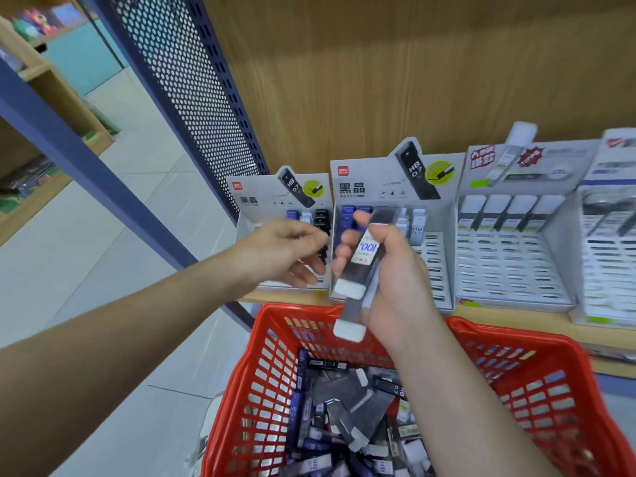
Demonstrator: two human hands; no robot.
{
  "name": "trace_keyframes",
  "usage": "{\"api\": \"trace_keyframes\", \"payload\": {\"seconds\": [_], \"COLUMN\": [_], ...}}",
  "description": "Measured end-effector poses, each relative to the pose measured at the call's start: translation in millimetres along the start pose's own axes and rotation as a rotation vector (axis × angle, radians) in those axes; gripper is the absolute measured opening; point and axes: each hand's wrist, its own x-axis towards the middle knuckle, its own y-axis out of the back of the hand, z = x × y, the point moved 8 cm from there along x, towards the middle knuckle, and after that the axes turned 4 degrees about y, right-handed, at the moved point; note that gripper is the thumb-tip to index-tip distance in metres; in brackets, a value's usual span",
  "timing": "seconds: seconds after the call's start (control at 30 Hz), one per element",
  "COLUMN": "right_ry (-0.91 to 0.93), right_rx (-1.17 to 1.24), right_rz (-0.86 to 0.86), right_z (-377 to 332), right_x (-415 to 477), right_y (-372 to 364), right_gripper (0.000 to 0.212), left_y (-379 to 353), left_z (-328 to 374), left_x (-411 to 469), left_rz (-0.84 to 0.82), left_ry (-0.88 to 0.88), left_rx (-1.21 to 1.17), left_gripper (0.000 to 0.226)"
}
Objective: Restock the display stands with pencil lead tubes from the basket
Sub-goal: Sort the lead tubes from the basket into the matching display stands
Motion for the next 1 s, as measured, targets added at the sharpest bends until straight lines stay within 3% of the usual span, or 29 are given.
{"api": "trace_keyframes", "payload": {"seconds": [0.07,0.17,0.47,0.63,0.7,0.83,1.0], "right_ry": [0.119,0.179,0.474,0.499,0.452,0.189,-0.021], "right_rx": [0.045,0.069,-0.415,-0.574,-0.52,-0.281,-0.485], "right_rz": [0.055,0.068,-0.066,-0.012,0.024,0.057,-0.233], "right_z": [-19,-36,-54,-41,-36,-32,-26], "right_x": [-3,-15,-59,-63,-61,-48,-44], "right_y": [-1,-11,-41,-30,-22,8,7], "right_gripper": [0.02,0.013,0.037,0.057,0.06,0.043,0.021], "left_y": [-28,-56,-37,-32,-28,3,34], "left_z": [12,31,51,41,38,42,44], "left_x": [-31,-63,-117,-128,-128,-122,-119], "left_rz": [-0.154,-0.21,0.182,0.269,0.295,0.408,0.434], "left_ry": [0.026,-0.016,-0.133,-0.096,-0.087,-0.124,-0.146], "left_rx": [-0.056,-0.169,-0.237,-0.263,-0.263,-0.151,-0.014], "left_gripper": [0.034,0.049,0.012,0.017,0.015,0.011,0.009]}}
